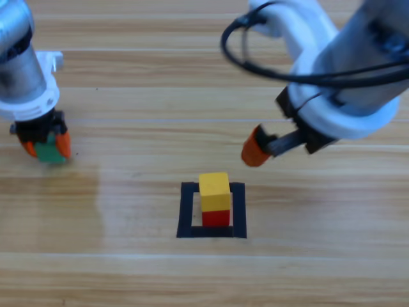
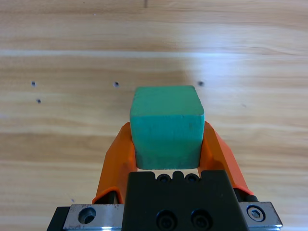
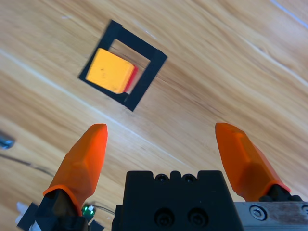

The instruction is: Stack the blocks in the rectangular block: red at the bottom, yellow in the middle, green on top

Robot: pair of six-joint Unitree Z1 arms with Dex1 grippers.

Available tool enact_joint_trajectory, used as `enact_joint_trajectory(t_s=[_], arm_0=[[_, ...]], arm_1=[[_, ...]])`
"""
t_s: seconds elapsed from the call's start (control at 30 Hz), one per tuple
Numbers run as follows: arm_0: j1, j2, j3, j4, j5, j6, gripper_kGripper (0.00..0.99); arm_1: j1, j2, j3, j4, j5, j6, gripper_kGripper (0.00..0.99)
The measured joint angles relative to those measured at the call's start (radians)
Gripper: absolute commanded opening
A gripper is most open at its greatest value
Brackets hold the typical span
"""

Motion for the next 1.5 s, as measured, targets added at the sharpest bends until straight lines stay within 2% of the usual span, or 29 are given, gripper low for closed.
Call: enact_joint_trajectory(t_s=[0.2,0.3,0.4,0.6,0.67,0.8,1.2,1.5], arm_0=[[-0.131,-0.082,-0.148,0.137,0.001,-0.185,0.078],[-0.218,-0.104,-0.239,0.235,0.026,-0.270,0.078],[-0.310,-0.107,-0.314,0.296,0.056,-0.344,0.078],[-0.478,-0.107,-0.340,0.355,0.089,-0.478,0.078],[-0.507,-0.103,-0.356,0.373,0.092,-0.499,0.078],[-0.570,-0.037,-0.516,0.490,0.118,-0.525,0.078],[-0.674,0.078,-0.576,0.510,0.119,-0.589,0.078],[-0.683,0.164,-0.634,0.515,0.112,-0.598,0.078]], arm_1=[[-0.095,-0.160,0.344,-0.325,0.205,-0.178,0.988],[-0.122,-0.215,0.401,-0.391,0.247,-0.227,0.990],[-0.141,-0.254,0.401,-0.399,0.248,-0.283,0.990],[-0.152,-0.296,0.451,-0.399,0.248,-0.313,0.990],[-0.152,-0.304,0.453,-0.399,0.248,-0.365,0.990],[-0.152,-0.322,0.463,-0.398,0.243,-0.387,0.990],[-0.153,-0.388,0.468,-0.390,0.245,-0.388,0.989],[-0.153,-0.388,0.468,-0.377,0.254,-0.393,0.989]])
